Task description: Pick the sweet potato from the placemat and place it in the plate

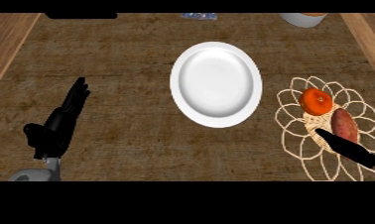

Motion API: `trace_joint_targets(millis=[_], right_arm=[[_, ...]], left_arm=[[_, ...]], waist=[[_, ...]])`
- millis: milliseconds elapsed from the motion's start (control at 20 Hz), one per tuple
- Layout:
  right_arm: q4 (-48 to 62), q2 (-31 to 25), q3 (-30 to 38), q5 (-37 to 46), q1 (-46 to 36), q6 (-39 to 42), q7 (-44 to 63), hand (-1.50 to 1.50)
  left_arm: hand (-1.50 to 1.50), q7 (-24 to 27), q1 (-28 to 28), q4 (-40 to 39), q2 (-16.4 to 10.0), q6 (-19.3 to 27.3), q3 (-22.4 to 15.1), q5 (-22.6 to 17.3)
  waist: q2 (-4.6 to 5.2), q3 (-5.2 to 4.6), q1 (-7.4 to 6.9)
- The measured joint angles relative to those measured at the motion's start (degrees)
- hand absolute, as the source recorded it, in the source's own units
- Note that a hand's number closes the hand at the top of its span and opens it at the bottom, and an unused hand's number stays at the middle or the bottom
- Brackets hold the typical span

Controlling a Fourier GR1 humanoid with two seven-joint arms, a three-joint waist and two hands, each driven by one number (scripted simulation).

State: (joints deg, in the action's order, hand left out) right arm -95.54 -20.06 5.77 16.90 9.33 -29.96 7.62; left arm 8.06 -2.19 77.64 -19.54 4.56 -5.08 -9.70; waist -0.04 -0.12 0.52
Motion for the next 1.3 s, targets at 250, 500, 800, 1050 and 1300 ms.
trace_joint_targets(millis=[250, 500, 800, 1050, 1300], right_arm=[[-4.7, -7.6, -1.3, 3.4, 4.5, 9.2, 13.0, -1.5], [-9.3, -12.3, -1.3, 2.6, 4.4, 18.9, 25.4, -1.5], [-9.1, -13.0, -1.2, 2.7, 2.2, 26.1, 33.8, -1.5], [-6.4, -13.9, 0.2, 2.9, -0.2, 31.8, 37.1, -1.5], [-1.3, -11.6, -0.3, 5.3, -1.2, 34.2, 35.1, -1.5]], left_arm=[[0.0, 0.2, -0.3, -0.6, 0.3, -0.2, 0.1, 0.3], [0.0, 0.6, -0.6, -1.4, 0.5, -1.3, 0.5, 0.5], [0.0, -0.4, -0.4, -0.4, 0.3, -2.7, 1.9, 0.7], [0.0, -0.1, -1.5, -1.4, 1.6, -2.7, 2.4, 2.2], [0.0, 0.3, -1.7, -2.2, 2.1, -3.9, 3.7, 3.0]], waist=[[0.02, -0.06, 0.0], [0.03, 0.01, -0.26], [0.02, 0.06, -0.5], [0.05, 0.12, -0.48], [0.05, 0.11, -0.51]])
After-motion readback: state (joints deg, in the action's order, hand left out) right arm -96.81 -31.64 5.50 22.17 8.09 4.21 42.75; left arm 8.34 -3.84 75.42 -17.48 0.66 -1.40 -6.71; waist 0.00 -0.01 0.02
